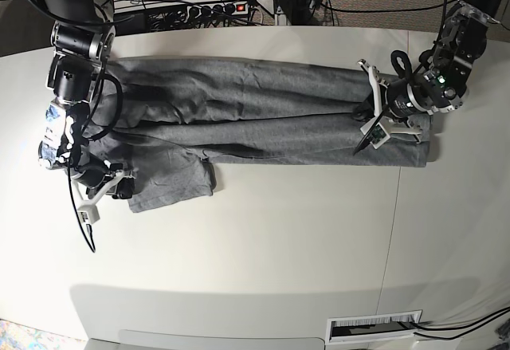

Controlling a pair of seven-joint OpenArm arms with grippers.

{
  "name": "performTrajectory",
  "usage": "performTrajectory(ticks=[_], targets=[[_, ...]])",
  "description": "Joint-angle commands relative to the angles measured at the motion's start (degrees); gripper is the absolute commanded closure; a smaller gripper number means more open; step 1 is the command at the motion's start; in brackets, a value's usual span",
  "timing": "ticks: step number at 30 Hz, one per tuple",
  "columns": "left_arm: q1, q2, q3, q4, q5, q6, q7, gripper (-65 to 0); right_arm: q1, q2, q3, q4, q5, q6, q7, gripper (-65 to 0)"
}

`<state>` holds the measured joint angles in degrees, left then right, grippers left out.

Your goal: Fold the T-shirt properly

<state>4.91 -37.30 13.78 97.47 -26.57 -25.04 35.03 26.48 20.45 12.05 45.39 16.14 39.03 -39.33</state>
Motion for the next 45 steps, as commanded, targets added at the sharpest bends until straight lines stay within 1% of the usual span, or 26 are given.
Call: performTrajectory(ticks=[1, 4, 7, 11, 13, 15, 18, 23, 26, 28, 30, 33, 36, 42, 45], targets=[[-0.8, -0.8, -0.6, 0.8, -0.4, 0.2, -1.1, 0.0, 0.2, 0.3, -0.1, 0.0, -0.9, 0.4, -5.2, -7.5], [-0.8, -0.8, -0.6, 0.8, -0.4, 0.2, -1.3, 0.0, 0.2, 0.3, -0.1, 0.0, 2.5, 0.4, -8.6, -6.2], [-0.8, -0.8, -0.6, 0.8, -0.4, 0.2, -1.6, 0.0, 0.2, 0.3, -0.1, 0.0, 4.5, 0.4, -10.8, 0.0], [-0.8, -0.8, -0.6, 0.8, -0.4, 0.2, -1.7, 0.0, 0.5, 0.3, -0.1, 0.1, 6.7, 0.4, -12.6, 0.0], [-0.8, -0.8, -0.6, 0.8, -0.4, 0.2, -1.7, 0.0, 0.7, 0.3, -0.1, 0.9, 9.5, 0.4, -14.1, 0.0], [-0.8, -0.8, -0.6, 0.8, -0.4, 0.2, -1.7, 0.0, 0.7, 0.3, -0.1, 2.9, 13.5, 0.4, -16.2, 0.0], [-0.8, -0.8, -0.6, 0.8, 0.3, 0.2, -1.7, 0.0, 0.7, 0.3, -0.1, 7.2, 19.3, 0.4, -21.8, 0.0], [-0.8, -0.8, -0.6, 0.8, 1.5, 0.2, -2.1, 0.0, 0.6, 0.4, -0.1, 13.9, 26.6, 0.4, -34.3, 0.0], [-0.8, -0.8, -0.6, 0.8, 1.5, 0.2, -2.1, 0.0, 0.2, 0.5, 0.0, 18.1, 32.2, 0.4, -40.7, 0.0], [-0.8, -0.8, -0.6, 0.8, 1.5, 0.2, -2.6, 0.0, -0.4, 0.7, -0.1, 21.5, 34.8, 0.4, -40.7, 0.0], [-0.8, -0.6, -0.6, 0.8, 1.7, 0.2, -2.7, 0.0, -1.6, 1.4, -0.1, 24.3, 35.1, 0.5, -40.7, 0.0], [-0.8, -0.6, -0.6, 0.7, 2.9, 0.2, -2.7, 0.0, -4.4, 3.3, -0.1, 27.1, 37.5, 0.4, -40.7, 0.0], [-0.8, -0.6, -0.6, 0.7, 2.8, 0.2, -3.0, 0.0, -7.7, 5.2, -0.1, 29.6, 41.1, 0.4, -40.7, 0.0], [-0.8, -0.6, -0.6, -0.5, 2.8, 0.3, -3.5, 0.0, -15.3, 8.7, 0.0, 35.8, 45.6, 0.5, -40.7, 0.0], [-0.8, 0.0, -0.6, -2.3, 2.9, 2.0, -3.6, 0.0, -19.1, 10.7, 0.0, 40.0, 46.7, 0.4, -40.7, 0.0]])
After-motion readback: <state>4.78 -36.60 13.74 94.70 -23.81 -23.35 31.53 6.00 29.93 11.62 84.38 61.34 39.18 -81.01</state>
